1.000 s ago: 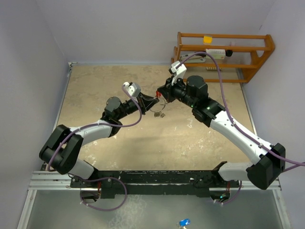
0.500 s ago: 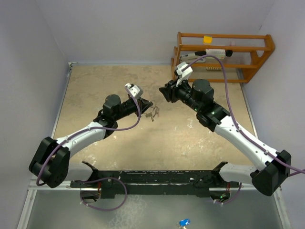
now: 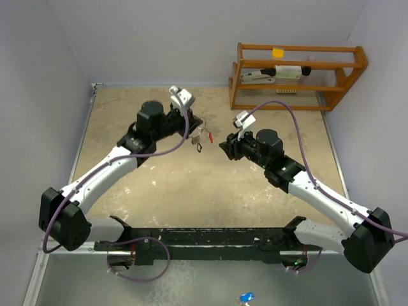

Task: Remove the keys from the keyring

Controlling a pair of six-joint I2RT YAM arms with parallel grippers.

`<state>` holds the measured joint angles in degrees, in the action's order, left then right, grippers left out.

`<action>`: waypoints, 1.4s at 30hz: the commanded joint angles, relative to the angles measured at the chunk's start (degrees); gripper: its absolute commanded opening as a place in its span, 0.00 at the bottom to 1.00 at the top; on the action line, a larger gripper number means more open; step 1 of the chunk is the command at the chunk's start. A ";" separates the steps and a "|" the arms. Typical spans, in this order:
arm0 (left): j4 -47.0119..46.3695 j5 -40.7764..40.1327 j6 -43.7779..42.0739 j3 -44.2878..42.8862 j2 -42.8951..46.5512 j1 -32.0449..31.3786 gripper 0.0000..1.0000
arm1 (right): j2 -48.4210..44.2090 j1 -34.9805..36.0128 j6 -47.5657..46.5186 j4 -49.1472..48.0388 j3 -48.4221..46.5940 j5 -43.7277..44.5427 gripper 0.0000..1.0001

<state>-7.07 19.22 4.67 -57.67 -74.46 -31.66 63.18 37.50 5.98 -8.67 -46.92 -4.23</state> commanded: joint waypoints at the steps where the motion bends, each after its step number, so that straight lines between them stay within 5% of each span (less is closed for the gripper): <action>1: 21.66 -3.07 -0.45 -19.30 -2.77 -0.46 0.02 | -2.81 0.15 -1.45 -10.96 5.16 -2.11 0.41; 11: 23.53 -6.21 6.07 -22.39 2.02 -0.68 0.00 | -2.06 0.14 0.94 -25.69 8.82 -2.68 0.40; 15: 25.49 -6.40 6.65 -23.37 1.90 -0.69 0.00 | 0.08 0.20 1.20 -32.27 8.96 -3.43 0.51; 23: 25.65 -3.82 8.51 -23.03 2.20 -0.77 0.00 | 6.02 0.16 3.89 -40.88 7.20 -5.66 0.52; 42: 24.40 -2.88 10.09 -22.14 2.84 -1.47 0.00 | 12.94 0.29 7.61 -46.55 3.91 -7.54 0.50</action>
<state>20.69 15.25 13.52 -78.78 -74.04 -32.77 75.59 37.50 11.90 -50.92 -40.23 -10.26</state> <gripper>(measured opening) 0.012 0.505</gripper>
